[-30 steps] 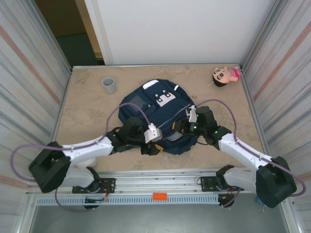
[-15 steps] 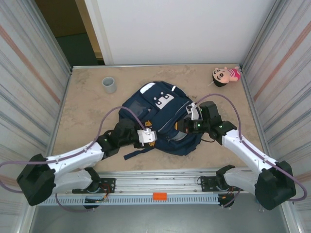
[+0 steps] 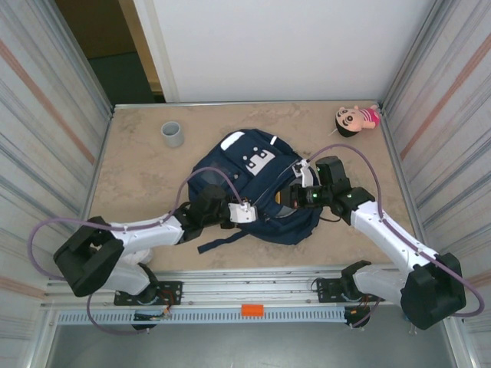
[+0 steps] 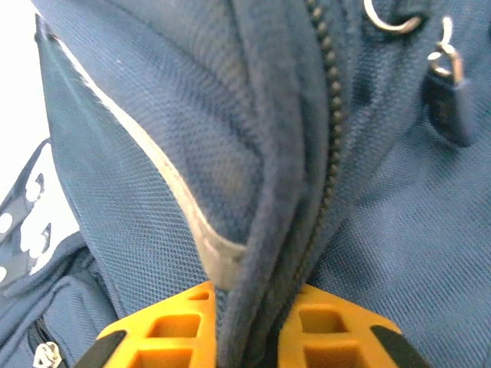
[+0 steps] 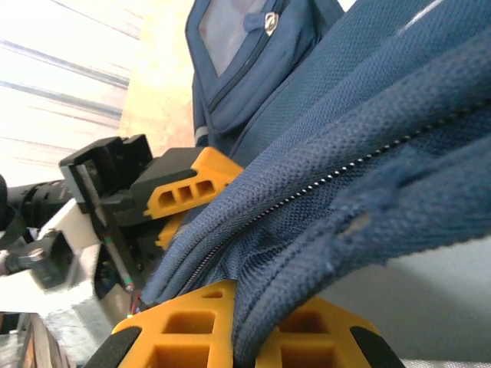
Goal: Pack the student bag
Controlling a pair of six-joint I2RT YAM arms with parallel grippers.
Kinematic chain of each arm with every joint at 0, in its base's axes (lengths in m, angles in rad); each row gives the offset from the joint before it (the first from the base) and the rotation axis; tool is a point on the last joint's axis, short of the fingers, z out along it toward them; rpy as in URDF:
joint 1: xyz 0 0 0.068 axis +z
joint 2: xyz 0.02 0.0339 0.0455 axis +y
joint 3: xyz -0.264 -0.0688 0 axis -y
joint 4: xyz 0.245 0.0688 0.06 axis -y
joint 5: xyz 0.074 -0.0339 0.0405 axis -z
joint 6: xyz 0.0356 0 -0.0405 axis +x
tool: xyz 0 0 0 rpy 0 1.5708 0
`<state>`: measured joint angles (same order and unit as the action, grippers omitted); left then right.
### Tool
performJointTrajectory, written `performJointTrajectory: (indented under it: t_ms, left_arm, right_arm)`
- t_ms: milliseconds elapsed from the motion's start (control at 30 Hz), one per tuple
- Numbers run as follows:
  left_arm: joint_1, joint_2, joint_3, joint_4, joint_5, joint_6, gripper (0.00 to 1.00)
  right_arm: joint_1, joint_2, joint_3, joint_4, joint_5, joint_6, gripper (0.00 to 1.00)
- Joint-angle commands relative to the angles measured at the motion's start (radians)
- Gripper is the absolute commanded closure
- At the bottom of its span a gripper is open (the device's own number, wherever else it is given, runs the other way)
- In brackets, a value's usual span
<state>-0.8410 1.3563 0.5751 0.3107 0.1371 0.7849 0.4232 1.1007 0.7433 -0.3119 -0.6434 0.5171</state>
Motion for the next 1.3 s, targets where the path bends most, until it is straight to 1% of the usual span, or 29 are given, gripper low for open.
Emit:
performJointTrajectory:
  t_ms: [0,100,200,300,367,467,500,567,700,767,833,900,1000,1067,1133,1267]
  left_arm:
    - [-0.006,-0.110,0.000,-0.096,0.096,-0.112,0.95]
    - [-0.013,-0.201,-0.034,-0.157,0.108,-0.201,1.00]
    - [-0.013,-0.265,-0.043,-0.222,0.137,-0.303,1.00]
    - [-0.014,-0.285,-0.028,-0.263,0.126,-0.415,1.00]
    - [-0.013,-0.274,-0.008,-0.290,0.120,-0.473,1.00]
    - [-0.013,-0.227,0.039,-0.344,0.112,-0.555,1.00]
    - [-0.013,-0.208,0.058,-0.367,0.111,-0.586,1.00]
    - [-0.012,-0.175,0.089,-0.396,0.113,-0.655,1.00]
    - [0.001,-0.107,0.137,-0.422,0.171,-0.746,1.00]
    - [0.006,-0.078,0.147,-0.409,0.184,-0.786,1.00]
    - [0.009,-0.060,0.152,-0.395,0.196,-0.806,1.00]
    - [0.011,-0.057,0.146,-0.370,0.204,-0.831,1.00]
    - [0.016,-0.060,0.146,-0.362,0.173,-0.905,1.00]
    - [0.020,-0.066,0.154,-0.377,0.173,-0.923,1.00]
    - [0.020,-0.079,0.161,-0.393,0.179,-0.915,1.00]
    - [0.020,-0.100,0.149,-0.368,0.190,-0.923,1.00]
  right_arm:
    - [-0.013,-0.024,0.024,-0.027,0.007,-0.057,0.93]
    - [-0.013,-0.018,0.011,0.005,-0.003,-0.059,0.93]
    - [-0.013,-0.009,0.010,0.033,0.011,-0.056,0.91]
    - [-0.012,-0.011,0.024,0.053,0.028,-0.048,0.87]
    - [-0.006,-0.023,0.039,0.047,0.060,-0.040,0.78]
    - [0.026,-0.075,0.067,-0.032,0.164,-0.051,0.58]
    - [0.046,-0.101,0.079,-0.080,0.234,-0.058,0.53]
    - [0.095,-0.166,0.103,-0.173,0.374,-0.063,0.49]
    - [0.272,-0.269,0.132,-0.332,0.678,-0.004,0.48]
    - [0.368,-0.296,0.135,-0.378,0.774,0.053,0.48]
    - [0.458,-0.303,0.138,-0.415,0.822,0.098,0.50]
    - [0.564,-0.289,0.146,-0.451,0.918,0.164,0.50]
    - [0.699,-0.236,0.139,-0.434,1.021,0.218,0.50]
    - [0.742,-0.182,0.131,-0.412,1.062,0.244,0.51]
    - [0.756,-0.134,0.116,-0.370,1.074,0.261,0.52]
    - [0.757,-0.061,0.071,-0.192,1.063,0.268,0.52]
